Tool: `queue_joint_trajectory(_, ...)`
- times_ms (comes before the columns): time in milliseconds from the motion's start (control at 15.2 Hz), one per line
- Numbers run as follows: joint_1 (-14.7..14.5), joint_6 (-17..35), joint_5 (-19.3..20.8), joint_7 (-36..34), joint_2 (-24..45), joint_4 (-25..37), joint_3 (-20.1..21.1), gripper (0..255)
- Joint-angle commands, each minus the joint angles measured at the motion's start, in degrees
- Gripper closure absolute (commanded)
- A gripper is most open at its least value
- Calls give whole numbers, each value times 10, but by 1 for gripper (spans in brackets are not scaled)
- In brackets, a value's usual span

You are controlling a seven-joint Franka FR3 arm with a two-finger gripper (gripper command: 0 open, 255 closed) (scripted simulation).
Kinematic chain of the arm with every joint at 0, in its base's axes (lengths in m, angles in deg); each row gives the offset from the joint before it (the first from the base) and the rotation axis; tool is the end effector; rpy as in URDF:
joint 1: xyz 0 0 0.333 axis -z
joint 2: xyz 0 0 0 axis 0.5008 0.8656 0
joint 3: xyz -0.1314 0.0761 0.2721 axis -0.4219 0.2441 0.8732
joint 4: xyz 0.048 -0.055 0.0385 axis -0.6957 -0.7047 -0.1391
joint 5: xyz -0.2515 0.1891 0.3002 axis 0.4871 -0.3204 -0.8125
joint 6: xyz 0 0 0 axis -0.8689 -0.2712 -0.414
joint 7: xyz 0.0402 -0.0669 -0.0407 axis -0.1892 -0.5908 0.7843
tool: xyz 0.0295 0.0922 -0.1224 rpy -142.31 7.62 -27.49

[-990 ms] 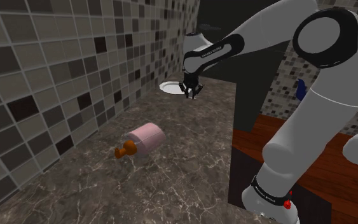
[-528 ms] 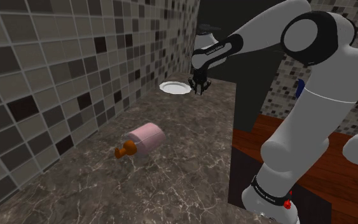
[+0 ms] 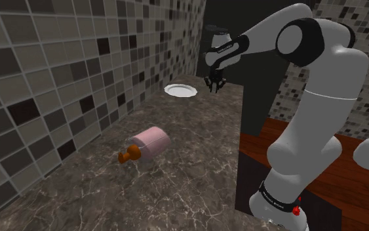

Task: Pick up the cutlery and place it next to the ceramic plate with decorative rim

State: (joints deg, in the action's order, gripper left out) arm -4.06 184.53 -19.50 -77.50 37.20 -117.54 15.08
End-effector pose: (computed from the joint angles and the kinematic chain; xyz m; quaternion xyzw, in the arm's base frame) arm 0.5696 -0.3128 0.3561 0.8487 -0.5163 0.0830 0.0794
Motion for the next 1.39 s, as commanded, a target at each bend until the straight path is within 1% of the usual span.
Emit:
queue_joint_trajectory(0,15,0,-8,30,24,28,-10,255)
queue_joint_trajectory(132,29,-4,-16,56,49,61,-17,255)
queue_joint_trajectory(198,41,-9,-24,77,71,92,-22,255)
queue_joint_trajectory(1122,41,83,-14,60,115,43,-25,255)
queue_joint_trajectory(1320,41,88,-14,59,118,40,-25,255)
